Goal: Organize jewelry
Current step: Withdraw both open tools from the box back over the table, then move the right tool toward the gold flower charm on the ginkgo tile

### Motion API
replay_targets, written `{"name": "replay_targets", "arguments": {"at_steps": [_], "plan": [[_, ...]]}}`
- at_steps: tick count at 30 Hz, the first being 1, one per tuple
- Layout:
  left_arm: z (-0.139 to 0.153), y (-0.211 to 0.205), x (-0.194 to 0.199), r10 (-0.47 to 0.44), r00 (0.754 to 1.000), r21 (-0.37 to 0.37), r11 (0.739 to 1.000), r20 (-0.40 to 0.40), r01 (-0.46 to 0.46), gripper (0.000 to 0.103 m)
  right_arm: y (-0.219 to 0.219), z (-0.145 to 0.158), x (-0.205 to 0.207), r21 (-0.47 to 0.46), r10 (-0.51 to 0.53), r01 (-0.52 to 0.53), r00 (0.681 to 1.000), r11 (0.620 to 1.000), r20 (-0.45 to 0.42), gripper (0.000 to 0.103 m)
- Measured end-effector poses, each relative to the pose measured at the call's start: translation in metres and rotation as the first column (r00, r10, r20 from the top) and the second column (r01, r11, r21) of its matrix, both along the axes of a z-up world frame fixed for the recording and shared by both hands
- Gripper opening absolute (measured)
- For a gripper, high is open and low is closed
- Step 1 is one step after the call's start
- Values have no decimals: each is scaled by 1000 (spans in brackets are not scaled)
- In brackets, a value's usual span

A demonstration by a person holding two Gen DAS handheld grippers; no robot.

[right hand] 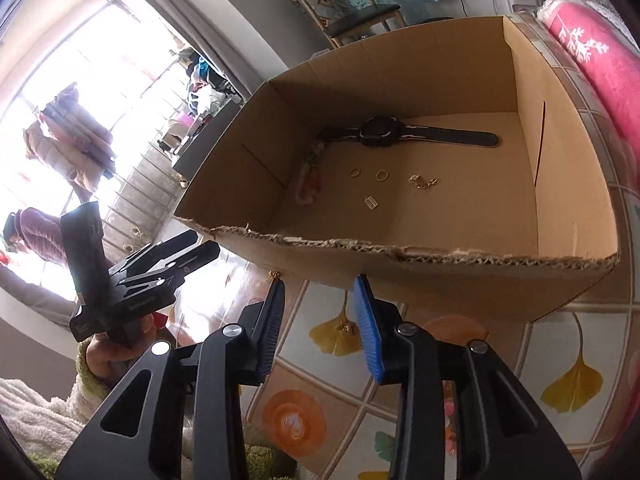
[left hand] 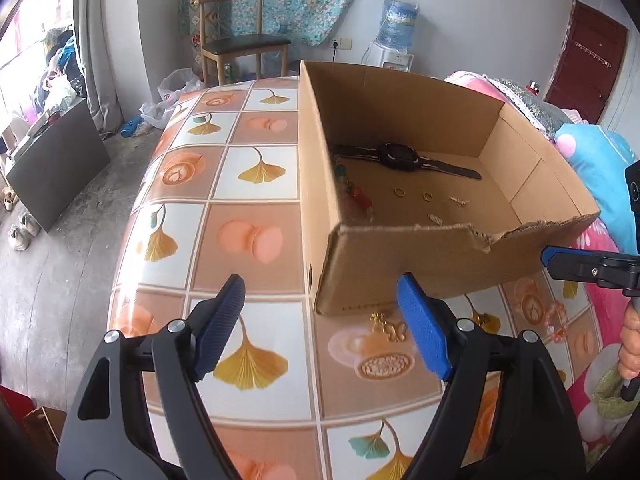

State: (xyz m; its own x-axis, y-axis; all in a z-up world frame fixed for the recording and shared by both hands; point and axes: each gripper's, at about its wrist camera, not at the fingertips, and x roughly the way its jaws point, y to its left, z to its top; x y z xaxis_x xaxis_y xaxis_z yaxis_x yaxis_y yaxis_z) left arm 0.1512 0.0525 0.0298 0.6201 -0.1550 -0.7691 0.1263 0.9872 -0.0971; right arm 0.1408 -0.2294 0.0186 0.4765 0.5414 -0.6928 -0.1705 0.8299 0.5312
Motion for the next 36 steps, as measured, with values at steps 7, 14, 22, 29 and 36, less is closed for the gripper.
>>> {"name": "replay_targets", "arguments": {"at_steps": [7, 14, 22, 29, 36], "plan": [[-2, 1, 12, 14, 1000, -20, 1000, 15, -14, 75, -2, -2, 4, 3, -20, 20, 1000, 1000, 16, 34], [-3, 2, -4, 0, 1000, -35, 999, 6, 1, 75, 11, -5, -16, -52, 1, 0, 1000, 999, 21, 41], [-34, -13, -42, -67, 990, -26, 998, -127, 64, 80, 48, -26, -59, -179, 103, -110, 994, 978, -48, 62], [-54, -21, -55, -61, 986, -16, 998, -158, 59, 84, 69, -44, -74, -250, 133, -153, 986, 956, -96, 63], [-57, -28, -53, -56, 987, 32, 998, -151, 62, 88, 55, -51, -74, -265, 84, -112, 990, 958, -115, 65]]}}
